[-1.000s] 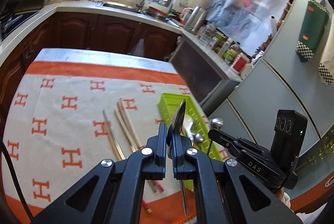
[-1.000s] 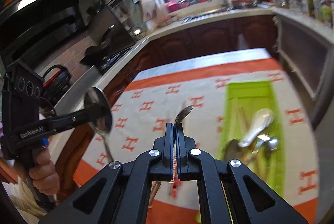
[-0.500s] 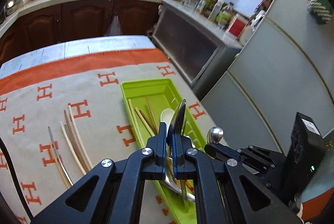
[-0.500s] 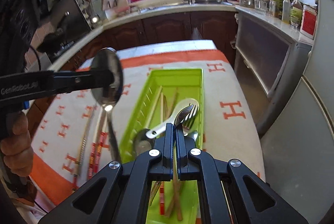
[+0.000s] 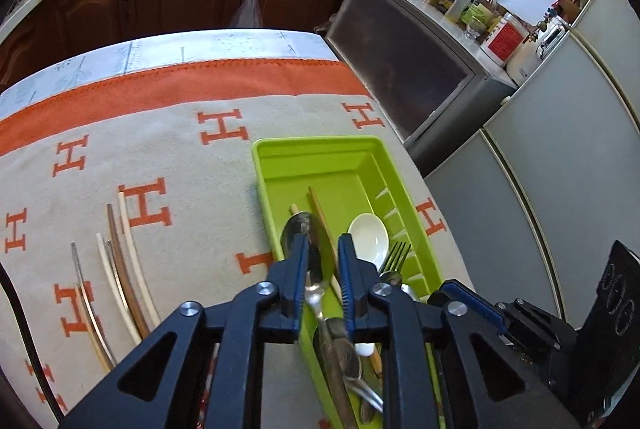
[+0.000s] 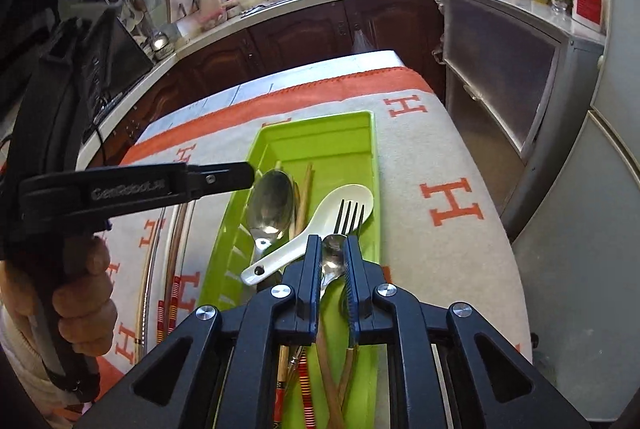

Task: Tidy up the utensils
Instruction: 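Carry both spoons into the green tray and open both tools to release them, then move both tools back to the remaining chopsticks and a metal chopstick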

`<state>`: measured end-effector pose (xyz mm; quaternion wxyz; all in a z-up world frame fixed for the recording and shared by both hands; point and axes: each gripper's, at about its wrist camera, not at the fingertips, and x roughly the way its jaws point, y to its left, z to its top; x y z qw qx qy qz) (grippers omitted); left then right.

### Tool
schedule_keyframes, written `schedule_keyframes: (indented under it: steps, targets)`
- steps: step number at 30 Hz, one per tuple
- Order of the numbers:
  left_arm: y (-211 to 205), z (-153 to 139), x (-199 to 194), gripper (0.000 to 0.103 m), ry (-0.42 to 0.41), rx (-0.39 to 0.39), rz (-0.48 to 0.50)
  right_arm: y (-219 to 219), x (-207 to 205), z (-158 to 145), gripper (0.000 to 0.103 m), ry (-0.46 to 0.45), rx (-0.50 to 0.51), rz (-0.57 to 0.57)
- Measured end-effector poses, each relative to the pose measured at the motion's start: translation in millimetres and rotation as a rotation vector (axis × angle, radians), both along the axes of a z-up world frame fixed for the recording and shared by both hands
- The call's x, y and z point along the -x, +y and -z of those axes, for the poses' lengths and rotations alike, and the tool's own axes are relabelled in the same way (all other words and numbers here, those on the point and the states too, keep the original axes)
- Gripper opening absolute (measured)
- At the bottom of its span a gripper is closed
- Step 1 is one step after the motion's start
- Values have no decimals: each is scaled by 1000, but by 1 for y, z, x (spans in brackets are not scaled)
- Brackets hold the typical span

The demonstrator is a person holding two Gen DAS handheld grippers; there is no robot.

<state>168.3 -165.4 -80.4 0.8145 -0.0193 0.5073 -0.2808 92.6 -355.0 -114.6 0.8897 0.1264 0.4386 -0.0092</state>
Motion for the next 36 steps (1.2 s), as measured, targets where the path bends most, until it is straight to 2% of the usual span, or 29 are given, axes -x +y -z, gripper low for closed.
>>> schedule_keyframes:
  steps: [3,6,11,15,23,28,31,35,36]
  targets:
    - [10,-12,10,20,-31,-11,-18,-3,2,-3,12,-6,-21,24]
    - [23,-20,23,20,-56,-59,-42,-1,7,-9,12,-12,-44,33]
    - [63,-23,48,21,-62,-125,-98,14,19,-21,12,-22,-59,22]
    - [101,-23,63,24,-43,-128,-164,30,29,-28,12,-17,-75,2]
    - [181,-11,84,24,-40,-214,-320,81,44,-38,12,-8,-85,-93]
    - [209,0,90,24,0,-215,-362,113,43,-40,12,14,-98,-163]
    - [214,4,93,25,-5,-225,-367,135,40,-38,12,30,-110,-206]
    - [218,7,96,39,-14,-235,-366,163,32,-25,12,77,-135,-267]
    - [219,9,96,39,-12,-234,-364,168,30,-22,12,90,-141,-279]
